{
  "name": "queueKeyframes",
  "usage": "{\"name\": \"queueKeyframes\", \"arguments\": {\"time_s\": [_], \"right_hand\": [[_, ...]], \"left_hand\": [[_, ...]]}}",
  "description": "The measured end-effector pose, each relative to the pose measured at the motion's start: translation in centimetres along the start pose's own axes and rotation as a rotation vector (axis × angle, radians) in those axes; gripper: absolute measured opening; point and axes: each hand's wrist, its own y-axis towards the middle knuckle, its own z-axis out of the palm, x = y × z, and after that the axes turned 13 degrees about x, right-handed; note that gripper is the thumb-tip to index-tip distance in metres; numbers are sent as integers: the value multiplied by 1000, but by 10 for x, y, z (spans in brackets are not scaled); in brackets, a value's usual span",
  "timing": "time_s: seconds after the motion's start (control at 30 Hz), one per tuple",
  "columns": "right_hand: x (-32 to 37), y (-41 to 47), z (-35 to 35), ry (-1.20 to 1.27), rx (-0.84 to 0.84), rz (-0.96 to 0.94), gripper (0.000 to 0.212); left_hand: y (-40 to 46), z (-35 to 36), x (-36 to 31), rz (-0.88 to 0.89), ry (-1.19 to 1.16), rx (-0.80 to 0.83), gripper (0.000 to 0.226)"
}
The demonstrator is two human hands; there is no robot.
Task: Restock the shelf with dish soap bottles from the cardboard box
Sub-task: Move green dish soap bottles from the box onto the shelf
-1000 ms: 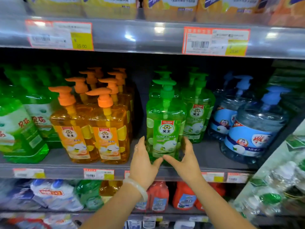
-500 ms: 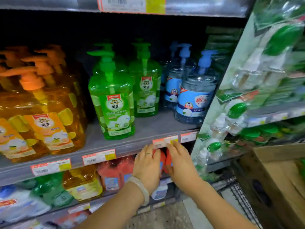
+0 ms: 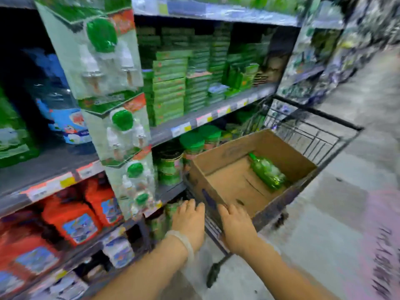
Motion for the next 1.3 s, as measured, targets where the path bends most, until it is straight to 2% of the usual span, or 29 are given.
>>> {"name": "queueKeyframes", "arguments": {"time_s": [0.1, 0.23, 0.47, 0.6, 0.73, 1.1, 1.3], "right_hand": [[-65, -21, 6, 36, 50, 42, 68], [-134, -38, 0, 38, -14, 94, 71], [-206, -28, -22, 76, -63, 158, 68], [-240, -2, -34, 73, -62, 192, 71], [-288, 41, -54, 42, -47, 245, 64], [-384, 171, -110, 94, 79, 278, 73], [-421, 230, -90, 152, 192, 242, 77]], "left_hand": [[11, -5, -72, 83, -11, 29, 72], [26, -17, -148, 143, 0, -11, 62], [71, -39, -222, 217, 22, -14, 61], [114, -50, -247, 234, 28, -37, 57], [176, -69, -271, 243, 33, -50, 54], [340, -116, -298, 189, 49, -1, 73], [399, -99, -303, 135, 25, 65, 57]]}}
